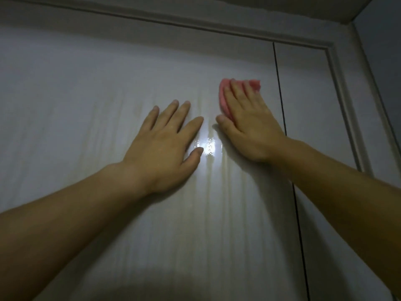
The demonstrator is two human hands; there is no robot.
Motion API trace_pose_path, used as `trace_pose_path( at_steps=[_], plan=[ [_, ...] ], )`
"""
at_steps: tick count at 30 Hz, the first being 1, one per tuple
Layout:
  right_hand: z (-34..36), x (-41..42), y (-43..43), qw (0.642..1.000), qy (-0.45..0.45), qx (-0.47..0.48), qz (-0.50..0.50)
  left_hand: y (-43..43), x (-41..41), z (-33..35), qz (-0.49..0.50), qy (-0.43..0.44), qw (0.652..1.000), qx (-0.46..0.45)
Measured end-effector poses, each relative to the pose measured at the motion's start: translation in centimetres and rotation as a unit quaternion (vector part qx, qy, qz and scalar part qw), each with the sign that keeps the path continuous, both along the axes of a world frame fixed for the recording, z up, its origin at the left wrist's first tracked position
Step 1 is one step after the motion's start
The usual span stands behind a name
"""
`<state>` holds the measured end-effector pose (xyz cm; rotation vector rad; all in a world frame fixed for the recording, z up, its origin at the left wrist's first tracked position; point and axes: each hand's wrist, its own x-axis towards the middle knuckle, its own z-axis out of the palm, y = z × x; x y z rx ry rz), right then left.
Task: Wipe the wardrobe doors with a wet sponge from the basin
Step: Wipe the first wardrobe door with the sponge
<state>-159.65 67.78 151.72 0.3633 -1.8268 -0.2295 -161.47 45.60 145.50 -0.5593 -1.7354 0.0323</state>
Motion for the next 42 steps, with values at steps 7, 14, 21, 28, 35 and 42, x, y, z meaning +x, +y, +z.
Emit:
trace_pose_path(
  at_steps=[7, 14, 21, 28, 35, 42],
  plan=[
    [-1.3, 0.1, -1.9, 0.994, -0.001, 0.108, -0.002, -2.9, 0.1, -0.5, 0.021, -0.002, 0.999, 0.042],
    [-3.0, 0.1, -5.2, 0.994, -0.009, 0.112, -0.008, -5.3, -0.1, -0.6, -0.001, -0.020, 0.999, 0.027],
    [1.0, -0.4, -6.0, 1.000, 0.004, 0.000, -0.017, -8.4, -0.3, -1.0, 0.006, -0.007, 0.998, 0.057],
    [-2.1, -0.4, -9.8, 0.987, -0.009, 0.159, -0.007, -11.0, -1.0, -1.6, 0.046, -0.037, 0.997, 0.054],
    [-3.2, -1.0, -13.8, 0.988, -0.017, 0.151, 0.001, -13.8, -0.5, -2.3, 0.002, -0.026, 0.996, 0.090],
    [0.1, -1.3, -16.2, 0.998, -0.015, 0.057, 0.005, -16.9, -1.5, -3.3, 0.046, -0.044, 0.991, 0.116]
  ],
)
